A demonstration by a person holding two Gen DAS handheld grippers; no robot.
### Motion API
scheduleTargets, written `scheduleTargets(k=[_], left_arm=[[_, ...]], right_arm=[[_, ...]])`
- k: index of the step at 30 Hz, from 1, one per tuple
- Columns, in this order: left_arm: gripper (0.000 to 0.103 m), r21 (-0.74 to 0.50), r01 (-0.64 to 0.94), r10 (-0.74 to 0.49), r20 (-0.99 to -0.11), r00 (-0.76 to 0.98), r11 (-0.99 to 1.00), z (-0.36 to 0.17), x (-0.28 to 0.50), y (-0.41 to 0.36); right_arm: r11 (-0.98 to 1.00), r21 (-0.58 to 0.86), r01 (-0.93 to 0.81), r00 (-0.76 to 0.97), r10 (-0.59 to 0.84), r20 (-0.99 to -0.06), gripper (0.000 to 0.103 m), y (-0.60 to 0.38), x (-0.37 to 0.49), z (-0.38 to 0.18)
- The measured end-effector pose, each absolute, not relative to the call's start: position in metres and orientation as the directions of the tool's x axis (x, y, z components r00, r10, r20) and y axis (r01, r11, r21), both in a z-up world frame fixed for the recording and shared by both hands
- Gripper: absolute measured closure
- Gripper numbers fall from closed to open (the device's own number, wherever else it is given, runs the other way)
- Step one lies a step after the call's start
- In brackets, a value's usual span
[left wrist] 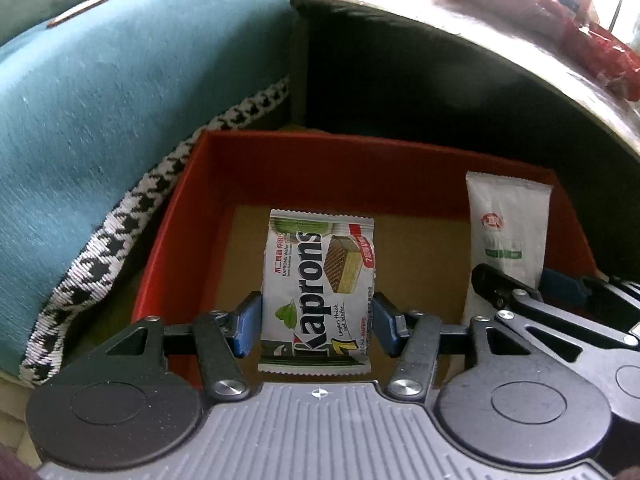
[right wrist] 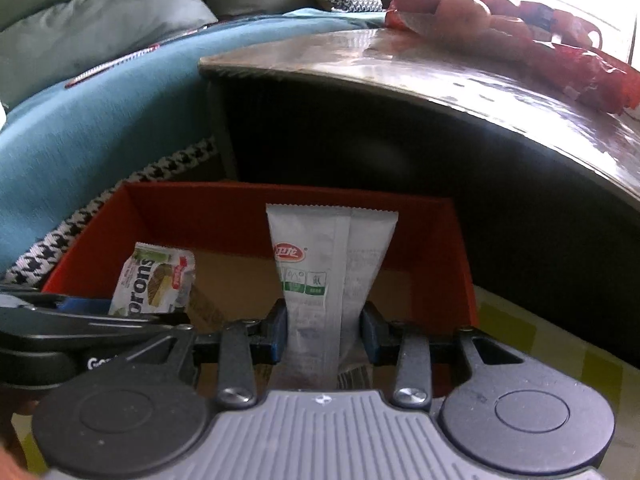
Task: Organize snacks
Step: 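Carry the sachet and wafer pack into the red box with both tools, then open both tools to release the snacks inside the red box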
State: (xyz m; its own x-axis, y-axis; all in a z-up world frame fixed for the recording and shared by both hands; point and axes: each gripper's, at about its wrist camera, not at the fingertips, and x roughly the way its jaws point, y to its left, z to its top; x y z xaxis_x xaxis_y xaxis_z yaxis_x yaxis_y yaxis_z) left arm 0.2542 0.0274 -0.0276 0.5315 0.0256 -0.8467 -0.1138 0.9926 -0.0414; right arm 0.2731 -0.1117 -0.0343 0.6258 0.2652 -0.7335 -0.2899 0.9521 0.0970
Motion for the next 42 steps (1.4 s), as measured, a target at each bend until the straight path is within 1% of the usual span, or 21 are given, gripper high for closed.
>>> scheduleTargets(k=[2,4,6,10,13,17,24,30,34,37,42], left_arm=[[0.038,-0.036,-0.122,0.034,-0.849,0.528,0.992,-0.028,0.256,0.029],[0.034,-0.036,-0.131,0.039,-0.848,0.528,0.991,-0.027,0.256,0.031],[0.027,-0.033,-0.137,0.045,-0.846,0.532,0.99,-0.024,0.254,0.033],[0.024,-0.039,-0.14,0.042,-0.845,0.533,0.989,-0.021,0.251,0.035],[0.021,-0.065,-0.153,0.028,-0.843,0.537,0.986,-0.015,0.249,0.037],[0.018,-0.075,-0.15,0.021,-0.834,0.552,0.986,-0.009,0.246,0.038],[0.017,-0.095,-0.122,-0.01,-0.827,0.561,0.988,0.003,0.23,0.034],[0.016,-0.106,-0.101,-0.03,-0.822,0.568,0.989,0.013,0.198,0.037],[0.014,-0.1,-0.083,-0.036,-0.827,0.561,0.992,0.013,0.173,0.036],[0.014,-0.133,-0.077,-0.07,-0.837,0.543,0.988,0.013,0.156,0.037],[0.012,-0.138,-0.059,-0.086,-0.845,0.528,0.989,0.011,0.128,0.031]], right_arm=[[0.952,0.098,-0.291,0.616,0.265,-0.742,0.062,-0.109,0.277,-0.035],[0.953,0.096,-0.287,0.616,0.261,-0.743,0.062,-0.109,0.279,-0.034],[0.956,0.091,-0.28,0.619,0.252,-0.744,0.061,-0.11,0.28,-0.033],[0.957,0.094,-0.273,0.619,0.25,-0.744,0.057,-0.114,0.279,-0.031],[0.959,0.092,-0.269,0.619,0.246,-0.746,0.053,-0.115,0.279,-0.028],[0.96,0.084,-0.266,0.628,0.239,-0.741,0.051,-0.119,0.274,-0.023],[0.964,0.08,-0.255,0.649,0.232,-0.725,0.049,-0.13,0.251,-0.007],[0.966,0.1,-0.239,0.657,0.237,-0.715,0.048,-0.141,0.219,0.006],[0.968,0.096,-0.234,0.65,0.228,-0.725,0.048,-0.148,0.196,0.007],[0.97,0.094,-0.225,0.648,0.221,-0.729,0.048,-0.154,0.181,0.01],[0.973,0.097,-0.212,0.65,0.214,-0.729,0.047,-0.168,0.156,0.017]])
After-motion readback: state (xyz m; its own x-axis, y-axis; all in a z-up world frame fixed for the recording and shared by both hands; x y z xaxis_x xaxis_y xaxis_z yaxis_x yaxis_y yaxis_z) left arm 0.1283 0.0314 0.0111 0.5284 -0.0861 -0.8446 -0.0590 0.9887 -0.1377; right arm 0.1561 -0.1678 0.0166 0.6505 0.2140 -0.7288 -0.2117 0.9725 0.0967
